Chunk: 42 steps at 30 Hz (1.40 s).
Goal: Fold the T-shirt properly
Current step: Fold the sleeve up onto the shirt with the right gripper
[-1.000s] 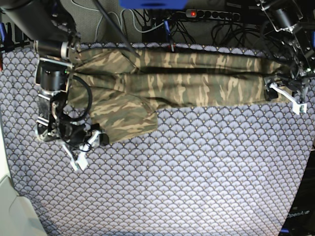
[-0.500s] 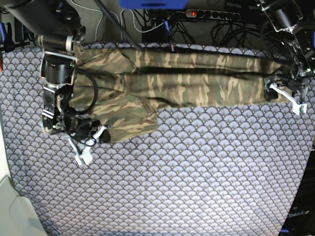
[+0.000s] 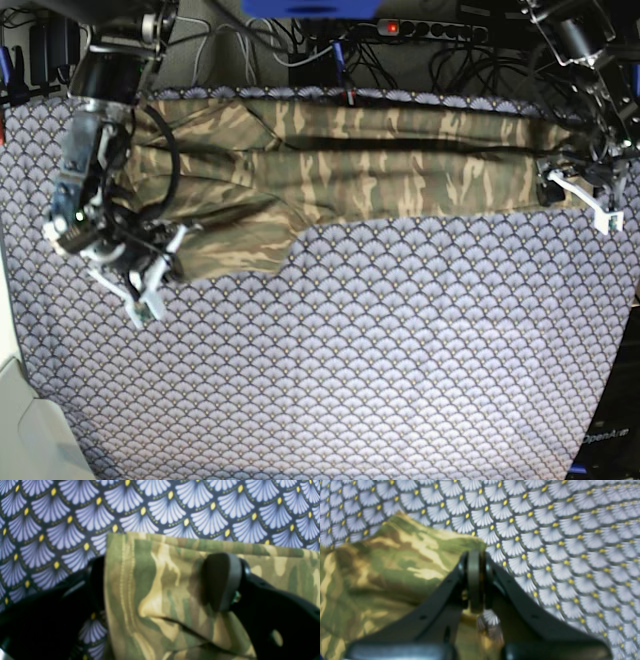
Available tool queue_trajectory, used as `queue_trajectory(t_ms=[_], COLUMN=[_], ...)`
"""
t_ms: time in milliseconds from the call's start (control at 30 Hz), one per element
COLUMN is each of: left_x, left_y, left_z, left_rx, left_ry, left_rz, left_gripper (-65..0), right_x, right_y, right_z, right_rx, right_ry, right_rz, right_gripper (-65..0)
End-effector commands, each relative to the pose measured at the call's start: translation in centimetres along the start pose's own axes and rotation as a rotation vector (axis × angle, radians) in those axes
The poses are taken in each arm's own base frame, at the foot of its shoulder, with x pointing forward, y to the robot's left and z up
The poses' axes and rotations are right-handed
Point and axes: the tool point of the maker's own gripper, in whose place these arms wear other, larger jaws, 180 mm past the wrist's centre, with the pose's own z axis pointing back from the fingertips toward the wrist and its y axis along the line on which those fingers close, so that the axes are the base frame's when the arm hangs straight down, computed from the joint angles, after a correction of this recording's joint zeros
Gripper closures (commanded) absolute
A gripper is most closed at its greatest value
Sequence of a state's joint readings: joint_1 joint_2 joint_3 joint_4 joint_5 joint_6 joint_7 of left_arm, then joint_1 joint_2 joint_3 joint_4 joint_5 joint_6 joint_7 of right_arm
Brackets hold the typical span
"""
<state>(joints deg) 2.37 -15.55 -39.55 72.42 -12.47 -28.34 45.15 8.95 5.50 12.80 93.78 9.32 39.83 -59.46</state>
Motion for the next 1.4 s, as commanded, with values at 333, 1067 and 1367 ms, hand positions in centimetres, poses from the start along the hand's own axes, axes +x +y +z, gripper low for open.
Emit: queue_trajectory(t_ms=[333, 1067, 1367], left_x=[-0.1, -0.3, -0.9], left_y=[0.4, 0.5, 1.5], left_z=[0.1, 0.1, 0.6], left_rx=[0.009, 0.008, 0.025], left_ry=[0.032, 0.039, 0.056], left_rz=[-0.014, -0.02, -0.036], left_gripper=[-54.1, -54.1, -54.2], right_x=[-1.5, -13.1, -14.7], right_y=[-0.8, 1.0, 1.5], right_z=[6.9, 8.4, 7.4], right_rx=[-0.156, -0.155, -0.122], right_ry=[-0.001, 0.165, 0.203], right_rz=[0.069, -0.192, -0.227], right_gripper=[0.0, 0.0, 0.0])
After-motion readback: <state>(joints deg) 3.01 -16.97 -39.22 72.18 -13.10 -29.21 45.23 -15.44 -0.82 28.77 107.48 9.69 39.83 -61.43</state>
